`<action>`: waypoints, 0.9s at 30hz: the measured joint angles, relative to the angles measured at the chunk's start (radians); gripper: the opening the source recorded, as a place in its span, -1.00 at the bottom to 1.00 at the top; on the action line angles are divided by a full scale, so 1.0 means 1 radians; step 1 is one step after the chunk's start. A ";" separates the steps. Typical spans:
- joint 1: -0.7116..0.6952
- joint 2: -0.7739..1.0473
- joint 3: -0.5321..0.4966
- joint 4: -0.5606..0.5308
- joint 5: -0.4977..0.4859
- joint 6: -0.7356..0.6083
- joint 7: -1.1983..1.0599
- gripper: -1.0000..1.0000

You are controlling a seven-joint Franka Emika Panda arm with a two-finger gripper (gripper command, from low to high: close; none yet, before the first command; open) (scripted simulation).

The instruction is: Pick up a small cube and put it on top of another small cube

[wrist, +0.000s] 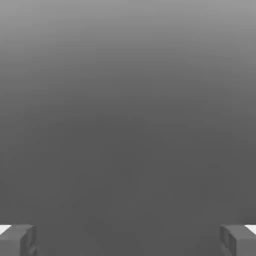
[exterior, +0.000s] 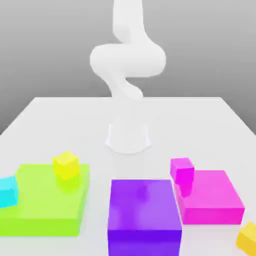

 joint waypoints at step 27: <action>0.272 0.991 0.185 0.070 -0.125 0.257 -0.022 0.00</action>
